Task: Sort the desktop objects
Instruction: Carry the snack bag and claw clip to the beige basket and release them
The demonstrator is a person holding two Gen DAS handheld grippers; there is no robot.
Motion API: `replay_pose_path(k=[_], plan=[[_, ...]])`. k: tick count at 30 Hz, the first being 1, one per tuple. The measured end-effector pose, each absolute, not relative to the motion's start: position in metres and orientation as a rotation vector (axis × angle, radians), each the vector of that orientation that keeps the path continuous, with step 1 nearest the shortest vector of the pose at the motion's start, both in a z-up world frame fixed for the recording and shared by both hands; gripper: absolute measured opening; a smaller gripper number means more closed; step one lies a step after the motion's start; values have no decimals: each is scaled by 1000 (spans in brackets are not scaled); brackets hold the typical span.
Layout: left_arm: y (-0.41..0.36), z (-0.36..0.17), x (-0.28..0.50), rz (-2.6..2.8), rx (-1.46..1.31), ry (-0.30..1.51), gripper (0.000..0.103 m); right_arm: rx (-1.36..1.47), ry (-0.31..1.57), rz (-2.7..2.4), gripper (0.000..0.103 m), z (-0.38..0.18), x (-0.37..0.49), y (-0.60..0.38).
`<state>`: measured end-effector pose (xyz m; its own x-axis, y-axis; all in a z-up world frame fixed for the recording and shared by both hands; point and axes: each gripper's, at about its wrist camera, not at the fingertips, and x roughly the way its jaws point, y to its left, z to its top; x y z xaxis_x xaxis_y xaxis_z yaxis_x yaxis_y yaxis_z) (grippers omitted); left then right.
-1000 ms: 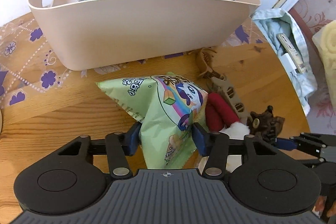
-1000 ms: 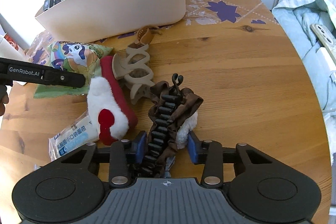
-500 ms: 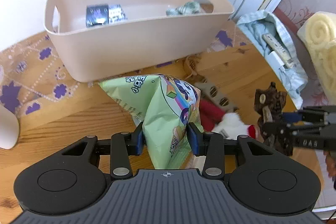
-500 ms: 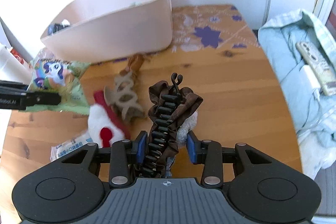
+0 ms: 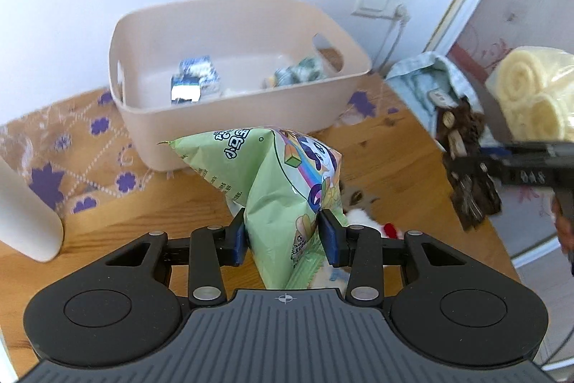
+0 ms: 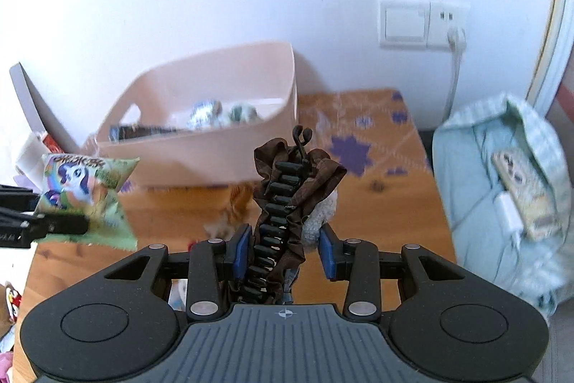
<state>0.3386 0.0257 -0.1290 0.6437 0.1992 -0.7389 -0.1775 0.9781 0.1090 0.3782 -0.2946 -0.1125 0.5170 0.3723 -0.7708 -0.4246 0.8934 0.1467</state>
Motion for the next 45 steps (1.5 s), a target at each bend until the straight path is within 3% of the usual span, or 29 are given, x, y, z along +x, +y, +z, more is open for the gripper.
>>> replay_pose_path(k=[14,25,35,45], plan=[[14,-54,344,258,100,700,41,-38,786,506,37,-62,420,-279],[34,-41,397,328,120,699,42,-36,760,558,37,-48,467,-228],[68,-59,459,428,117,729,42,-98,760,550,37,-81,520,-183],[91,-97,487,543,85,809,42,-186,894,555,40,-142,543,-144]])
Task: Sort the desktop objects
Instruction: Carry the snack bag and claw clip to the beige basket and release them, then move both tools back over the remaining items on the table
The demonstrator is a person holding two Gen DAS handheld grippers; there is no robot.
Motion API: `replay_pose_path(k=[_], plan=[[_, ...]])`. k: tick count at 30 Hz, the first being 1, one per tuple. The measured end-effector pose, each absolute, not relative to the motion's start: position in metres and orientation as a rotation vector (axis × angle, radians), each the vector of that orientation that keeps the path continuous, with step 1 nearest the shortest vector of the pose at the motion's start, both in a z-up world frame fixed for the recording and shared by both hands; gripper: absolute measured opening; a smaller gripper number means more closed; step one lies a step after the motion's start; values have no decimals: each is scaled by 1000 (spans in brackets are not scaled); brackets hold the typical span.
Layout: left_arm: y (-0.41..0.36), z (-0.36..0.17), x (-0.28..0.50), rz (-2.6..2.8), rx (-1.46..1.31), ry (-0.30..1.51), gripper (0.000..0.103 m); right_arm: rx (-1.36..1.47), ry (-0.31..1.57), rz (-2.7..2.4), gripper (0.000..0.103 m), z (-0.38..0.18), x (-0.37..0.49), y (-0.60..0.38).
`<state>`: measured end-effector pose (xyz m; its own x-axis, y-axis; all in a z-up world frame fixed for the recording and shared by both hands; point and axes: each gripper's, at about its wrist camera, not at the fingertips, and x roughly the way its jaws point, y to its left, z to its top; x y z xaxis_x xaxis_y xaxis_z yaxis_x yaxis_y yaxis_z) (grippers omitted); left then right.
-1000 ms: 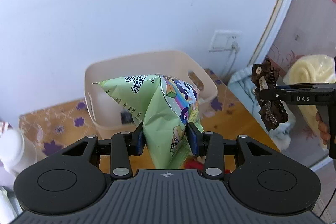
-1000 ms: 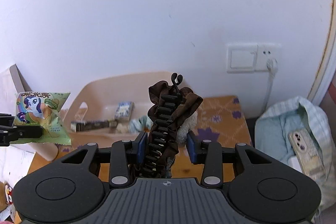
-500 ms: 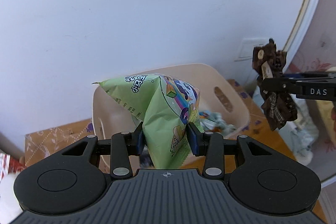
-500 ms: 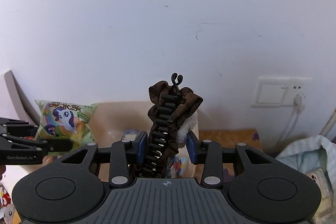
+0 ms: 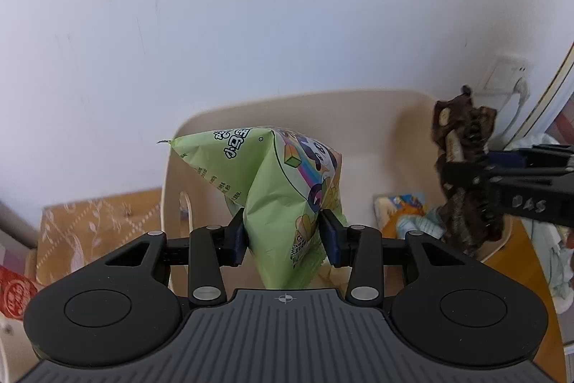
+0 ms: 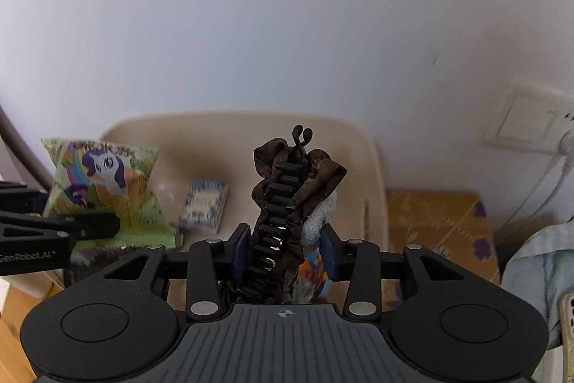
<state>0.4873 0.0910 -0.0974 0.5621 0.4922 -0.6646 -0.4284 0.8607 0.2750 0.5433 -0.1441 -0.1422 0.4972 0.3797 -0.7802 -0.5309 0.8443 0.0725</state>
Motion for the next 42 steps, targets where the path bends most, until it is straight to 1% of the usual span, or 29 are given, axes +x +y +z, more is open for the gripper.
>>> replay_pose_path(k=[1,2,3,6,7,8,10,11,15,18,22,25,30,34,42], plan=[[92,-101,487,546,83,817,42,-190,905,557,44,-146,544,-142],[92,-103,487,548,78,823,43,-193,910,558,54,-148,544,-141],[93,-104,490,549,69,827,43,-199,909,555,55,-148,543,-139],[94,-103,492,545,23,809,48,-224,896,562,68,-147,539,-137],[91,-104,486,544,17,795,54,-237,890,561,77,-146,538,-136],[87,-101,482,548,17,786,65,-247,880,560,80,-144,536,-136],[82,-96,480,567,32,780,71,-251,859,562,85,-139,532,-138],[81,-94,480,570,41,777,71,-249,856,564,87,-138,530,-139],[77,-88,479,582,84,793,72,-237,857,581,90,-136,539,-148],[83,-93,469,599,95,793,72,-214,857,611,95,-137,529,-155],[79,-83,448,621,54,757,72,-208,851,606,98,-137,518,-174],[75,-77,429,624,36,751,73,-189,849,609,103,-139,504,-188],[62,-73,400,637,90,757,74,-217,891,588,103,-149,483,-210],[62,-80,373,629,40,787,74,-224,943,593,103,-150,458,-222],[46,-91,327,627,-16,830,74,-269,969,637,103,-153,410,-224]])
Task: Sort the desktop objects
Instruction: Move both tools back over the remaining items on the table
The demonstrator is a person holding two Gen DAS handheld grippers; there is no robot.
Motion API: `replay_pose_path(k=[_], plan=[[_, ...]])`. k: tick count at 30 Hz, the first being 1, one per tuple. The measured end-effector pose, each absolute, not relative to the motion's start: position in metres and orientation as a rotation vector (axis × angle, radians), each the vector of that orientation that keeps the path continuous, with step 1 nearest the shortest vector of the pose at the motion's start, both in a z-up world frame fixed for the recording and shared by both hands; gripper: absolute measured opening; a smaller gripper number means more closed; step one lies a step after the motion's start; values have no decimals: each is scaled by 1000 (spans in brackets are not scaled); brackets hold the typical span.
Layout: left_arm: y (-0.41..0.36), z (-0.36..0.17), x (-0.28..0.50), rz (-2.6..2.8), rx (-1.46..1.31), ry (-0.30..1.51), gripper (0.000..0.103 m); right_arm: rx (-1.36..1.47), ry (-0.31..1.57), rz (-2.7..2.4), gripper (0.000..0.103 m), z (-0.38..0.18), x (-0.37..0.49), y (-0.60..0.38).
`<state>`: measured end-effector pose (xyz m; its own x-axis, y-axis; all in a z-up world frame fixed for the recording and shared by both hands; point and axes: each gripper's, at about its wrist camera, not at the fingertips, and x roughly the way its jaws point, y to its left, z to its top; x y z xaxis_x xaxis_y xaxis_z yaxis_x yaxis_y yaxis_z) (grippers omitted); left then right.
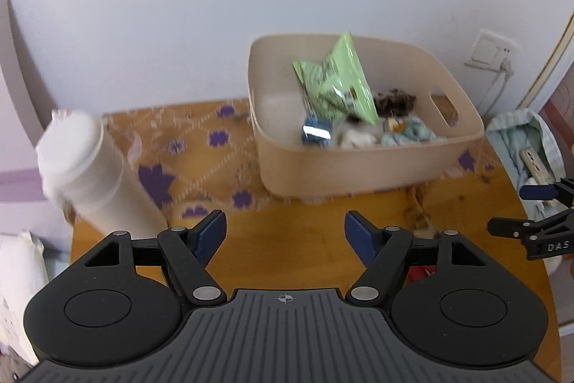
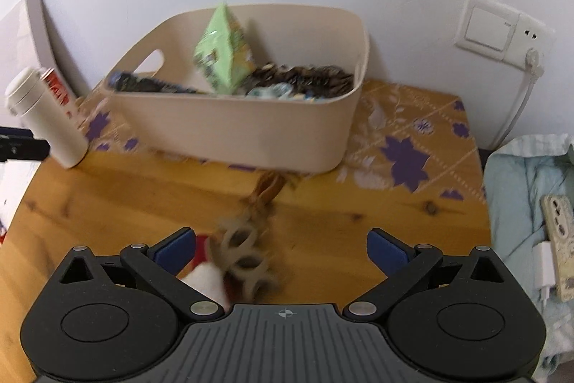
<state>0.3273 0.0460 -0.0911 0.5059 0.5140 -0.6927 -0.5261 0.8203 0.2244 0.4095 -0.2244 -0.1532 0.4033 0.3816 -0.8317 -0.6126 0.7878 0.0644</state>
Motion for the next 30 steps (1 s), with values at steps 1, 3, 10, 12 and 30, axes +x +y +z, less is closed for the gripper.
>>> replay_pose_path(k=[1,3,10,12,30], plan=[[43,-94,323,622,-26,838,74,-263,977,643,103,-150,403,-227],[36,-99,313,602,-43,853,74,-249,1001,662,103,-154,390,-226],[13,-128,276,569,-53,936,74,-253,1083,730,103,-165,334,-227],[6,-135,266,563,-41,961,74,-253,1098,755,103,-167,318,-225],[-22,-191,227,582,-33,1128,73,-291,1179,750,103,-212,257,-182]])
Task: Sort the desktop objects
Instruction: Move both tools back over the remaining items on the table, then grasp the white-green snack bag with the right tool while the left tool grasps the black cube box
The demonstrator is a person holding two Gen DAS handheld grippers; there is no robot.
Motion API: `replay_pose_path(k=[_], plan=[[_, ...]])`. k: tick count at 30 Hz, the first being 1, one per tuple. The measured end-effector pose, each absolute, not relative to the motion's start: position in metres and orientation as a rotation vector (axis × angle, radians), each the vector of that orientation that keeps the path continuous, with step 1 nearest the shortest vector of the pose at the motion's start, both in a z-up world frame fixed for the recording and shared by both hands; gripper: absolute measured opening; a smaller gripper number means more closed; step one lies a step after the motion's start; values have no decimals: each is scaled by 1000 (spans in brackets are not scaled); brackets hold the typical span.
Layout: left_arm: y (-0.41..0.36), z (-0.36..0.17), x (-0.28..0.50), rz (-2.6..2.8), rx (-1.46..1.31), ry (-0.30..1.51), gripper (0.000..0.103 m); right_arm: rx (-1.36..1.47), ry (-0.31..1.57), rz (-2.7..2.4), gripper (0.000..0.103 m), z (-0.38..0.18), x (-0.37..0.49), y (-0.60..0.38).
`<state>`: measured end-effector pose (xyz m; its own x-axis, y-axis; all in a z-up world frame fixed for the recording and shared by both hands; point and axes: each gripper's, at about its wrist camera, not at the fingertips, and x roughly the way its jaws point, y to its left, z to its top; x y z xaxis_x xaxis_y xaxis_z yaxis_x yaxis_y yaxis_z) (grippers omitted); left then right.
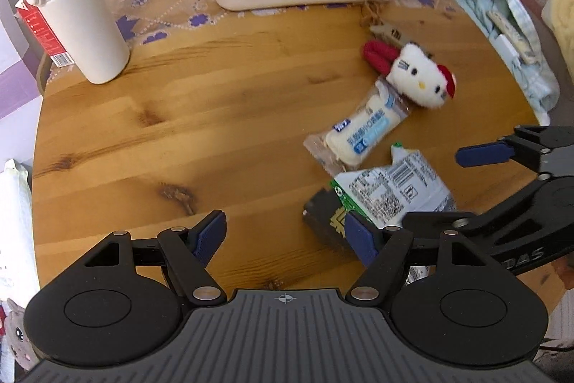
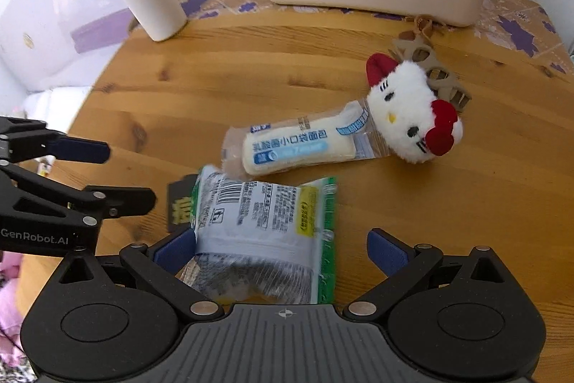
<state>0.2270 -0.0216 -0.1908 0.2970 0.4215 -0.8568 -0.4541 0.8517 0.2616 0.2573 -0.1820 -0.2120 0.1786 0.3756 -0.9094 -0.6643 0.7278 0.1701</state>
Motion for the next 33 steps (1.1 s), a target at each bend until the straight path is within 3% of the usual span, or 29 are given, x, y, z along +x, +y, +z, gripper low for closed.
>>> replay_pose_path(k=[5,21,30,33], plan=[[-15,-203,224,642,-81,1128,73,-393,1167,685,103,-222,255,-183],[-11,-228,254,724,-397,1152,73,-318,1195,524,103,-237,279,-223],[-20,-244,266,818,-406,1119,74,-408,1133,536,95,-238,269,-224],[-25,-244,265,856,-382,1127,65,-389,1134,545,88,-236,269,-225]])
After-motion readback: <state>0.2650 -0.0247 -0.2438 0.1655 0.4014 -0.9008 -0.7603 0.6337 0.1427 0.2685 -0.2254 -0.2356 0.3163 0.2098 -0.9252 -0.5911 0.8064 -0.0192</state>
